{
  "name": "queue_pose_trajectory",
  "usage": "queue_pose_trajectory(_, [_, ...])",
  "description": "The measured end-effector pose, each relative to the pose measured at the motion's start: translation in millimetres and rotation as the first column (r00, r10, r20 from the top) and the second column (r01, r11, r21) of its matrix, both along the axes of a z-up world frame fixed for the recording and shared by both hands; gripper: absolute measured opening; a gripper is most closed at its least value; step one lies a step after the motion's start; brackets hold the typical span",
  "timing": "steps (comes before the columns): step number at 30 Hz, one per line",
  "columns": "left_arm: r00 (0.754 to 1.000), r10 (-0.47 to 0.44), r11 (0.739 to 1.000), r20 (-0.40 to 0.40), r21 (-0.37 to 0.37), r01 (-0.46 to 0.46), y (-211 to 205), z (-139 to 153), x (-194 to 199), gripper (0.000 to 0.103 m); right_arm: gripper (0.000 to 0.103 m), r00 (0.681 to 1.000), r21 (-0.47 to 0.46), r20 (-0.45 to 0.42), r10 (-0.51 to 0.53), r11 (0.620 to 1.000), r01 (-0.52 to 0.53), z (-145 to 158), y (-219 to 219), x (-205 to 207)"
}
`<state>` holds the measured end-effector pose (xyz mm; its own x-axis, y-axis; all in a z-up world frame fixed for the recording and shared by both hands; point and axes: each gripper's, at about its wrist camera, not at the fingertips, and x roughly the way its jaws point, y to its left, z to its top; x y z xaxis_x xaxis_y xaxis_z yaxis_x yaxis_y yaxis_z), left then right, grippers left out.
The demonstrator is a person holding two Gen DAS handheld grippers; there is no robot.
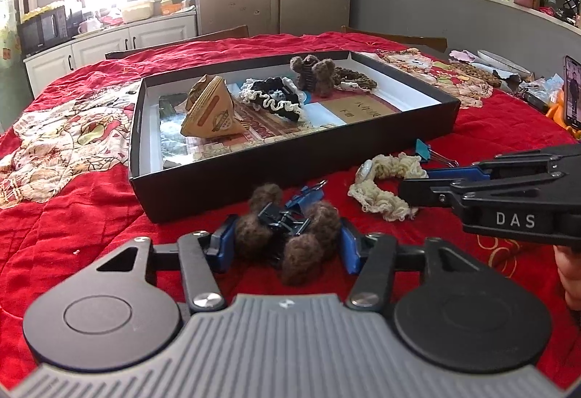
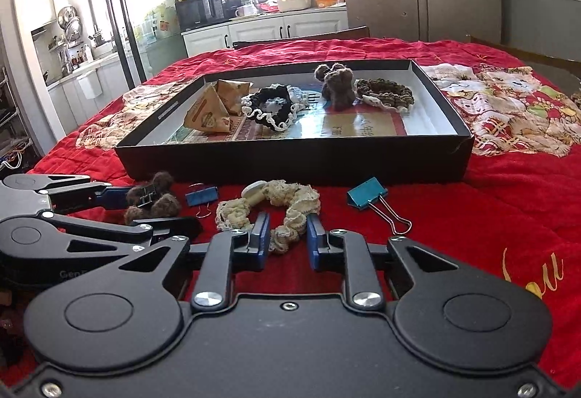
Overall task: Organize objects
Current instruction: 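Close the left tool on the brown pompom clip while the right grasps the cream lace scrunchie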
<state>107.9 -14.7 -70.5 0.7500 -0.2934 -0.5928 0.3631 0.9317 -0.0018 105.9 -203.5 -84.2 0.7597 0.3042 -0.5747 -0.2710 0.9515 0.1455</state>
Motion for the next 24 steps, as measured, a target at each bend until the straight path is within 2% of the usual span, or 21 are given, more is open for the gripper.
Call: queue_pose_trajectory(24, [1.0,0.01,1.0,0.009,0.005,-0.01,4,5,-12,0.053,0.013,0.998,-0.04,0.038,0.059,0.998,-0.058,7,-6,-16])
